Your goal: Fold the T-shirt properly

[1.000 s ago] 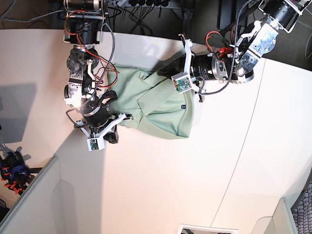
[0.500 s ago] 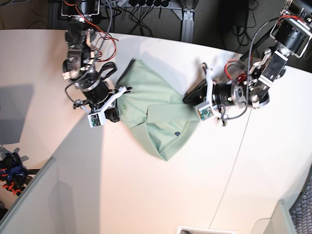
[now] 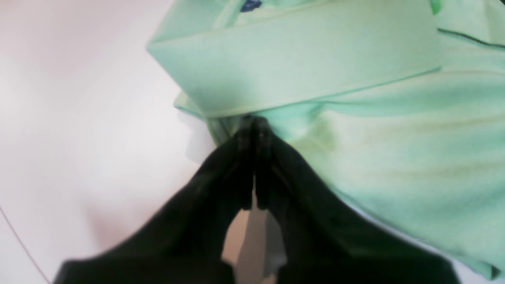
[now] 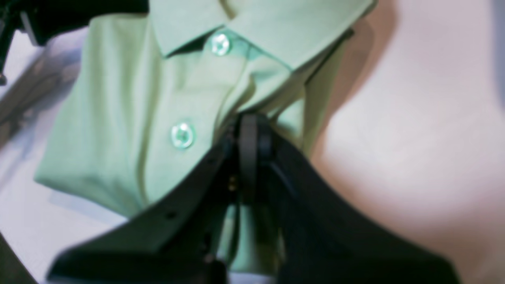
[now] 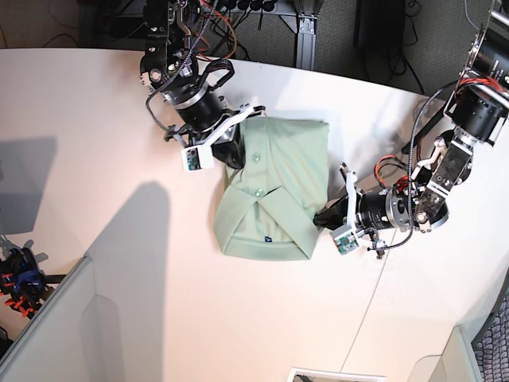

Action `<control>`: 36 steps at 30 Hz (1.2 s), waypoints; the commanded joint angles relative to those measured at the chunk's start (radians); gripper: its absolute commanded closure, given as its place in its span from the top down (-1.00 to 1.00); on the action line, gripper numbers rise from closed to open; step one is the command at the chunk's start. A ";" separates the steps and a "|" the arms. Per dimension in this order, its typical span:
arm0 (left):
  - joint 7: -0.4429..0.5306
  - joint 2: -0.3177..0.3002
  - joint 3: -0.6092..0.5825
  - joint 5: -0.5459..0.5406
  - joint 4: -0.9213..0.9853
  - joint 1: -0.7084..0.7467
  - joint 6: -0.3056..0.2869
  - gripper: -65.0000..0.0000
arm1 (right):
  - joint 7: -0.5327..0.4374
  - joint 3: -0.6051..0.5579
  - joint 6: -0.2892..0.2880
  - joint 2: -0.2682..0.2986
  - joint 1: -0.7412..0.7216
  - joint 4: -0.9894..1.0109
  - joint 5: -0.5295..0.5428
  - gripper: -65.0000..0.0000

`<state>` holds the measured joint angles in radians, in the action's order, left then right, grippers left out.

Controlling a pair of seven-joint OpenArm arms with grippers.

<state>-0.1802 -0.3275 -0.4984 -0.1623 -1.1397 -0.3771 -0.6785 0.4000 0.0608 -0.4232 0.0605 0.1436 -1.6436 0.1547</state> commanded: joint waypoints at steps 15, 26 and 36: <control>-0.213 -0.103 0.254 -0.283 -0.454 0.274 -0.020 -1.00 | 0.060 0.204 -0.003 0.063 0.051 -0.235 0.021 -1.00; -0.227 -0.121 0.382 -0.342 -0.628 0.531 -0.020 -1.00 | 0.054 0.220 -0.003 0.086 0.148 -0.216 0.149 -1.00; -0.229 -0.121 0.399 -0.342 -0.674 0.626 -0.020 -1.00 | 0.030 0.102 -0.004 0.031 0.148 -0.192 0.129 -1.00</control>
<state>-0.4282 -0.4400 -0.1093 -0.4873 -1.7943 0.2558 -0.6926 0.4568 0.1600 -0.4236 0.0868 0.2966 -1.8229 0.2749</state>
